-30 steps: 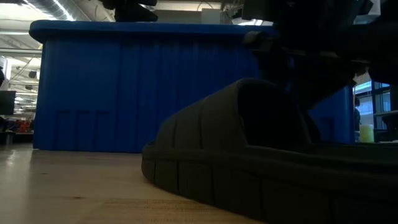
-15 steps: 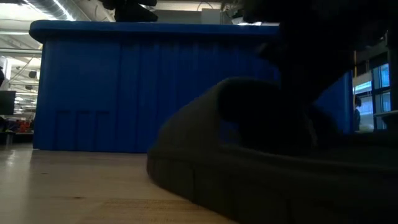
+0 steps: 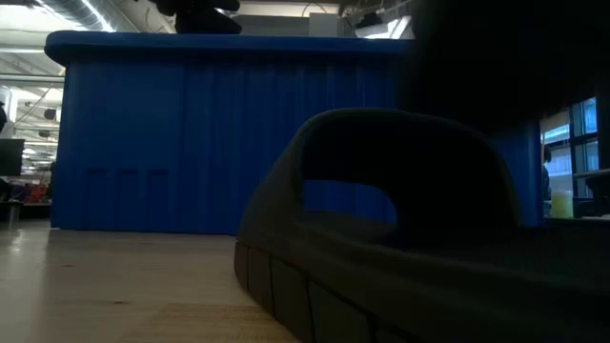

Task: Pick and place slides into bin
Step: Put the black slide into the blue container

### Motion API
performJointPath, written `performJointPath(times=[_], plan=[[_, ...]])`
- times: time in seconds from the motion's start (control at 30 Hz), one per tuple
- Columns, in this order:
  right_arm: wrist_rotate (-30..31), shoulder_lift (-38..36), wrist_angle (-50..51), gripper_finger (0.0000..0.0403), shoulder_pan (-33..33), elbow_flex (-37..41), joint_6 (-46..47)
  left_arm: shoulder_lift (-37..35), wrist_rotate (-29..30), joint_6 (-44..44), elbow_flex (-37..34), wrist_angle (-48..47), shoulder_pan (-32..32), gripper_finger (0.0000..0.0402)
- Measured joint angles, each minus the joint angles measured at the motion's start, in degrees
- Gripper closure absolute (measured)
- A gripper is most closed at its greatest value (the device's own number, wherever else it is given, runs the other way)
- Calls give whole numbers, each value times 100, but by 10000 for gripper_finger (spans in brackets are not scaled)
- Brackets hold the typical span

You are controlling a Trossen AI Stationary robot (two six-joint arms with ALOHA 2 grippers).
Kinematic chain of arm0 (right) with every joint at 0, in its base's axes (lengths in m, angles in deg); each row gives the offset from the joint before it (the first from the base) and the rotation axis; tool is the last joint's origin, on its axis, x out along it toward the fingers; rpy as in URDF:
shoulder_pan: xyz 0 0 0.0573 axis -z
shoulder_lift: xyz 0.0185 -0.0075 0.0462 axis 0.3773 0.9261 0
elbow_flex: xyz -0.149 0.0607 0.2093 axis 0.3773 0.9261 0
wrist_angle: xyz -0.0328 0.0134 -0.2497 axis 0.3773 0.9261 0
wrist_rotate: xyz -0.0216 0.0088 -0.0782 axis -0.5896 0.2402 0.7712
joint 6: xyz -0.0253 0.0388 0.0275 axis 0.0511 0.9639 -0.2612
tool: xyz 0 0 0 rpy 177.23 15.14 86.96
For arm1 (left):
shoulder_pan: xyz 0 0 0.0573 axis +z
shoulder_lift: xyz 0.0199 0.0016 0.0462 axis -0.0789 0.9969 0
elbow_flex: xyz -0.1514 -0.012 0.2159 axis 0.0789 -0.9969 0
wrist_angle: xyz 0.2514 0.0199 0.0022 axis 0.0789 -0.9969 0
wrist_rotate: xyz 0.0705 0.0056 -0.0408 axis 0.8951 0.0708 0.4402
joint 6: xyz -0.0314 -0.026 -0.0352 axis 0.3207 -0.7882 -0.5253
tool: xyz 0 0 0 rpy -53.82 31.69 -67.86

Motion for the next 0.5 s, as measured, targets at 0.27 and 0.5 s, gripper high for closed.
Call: performJointPath(times=[0.27,0.5], plan=[[745,-4,42,388,192,-1778,-868,0,6,2,0,-15,1,178],[2672,-14,920,389,533,-3172,-1627,0,6,0,0,-69,2,178]])
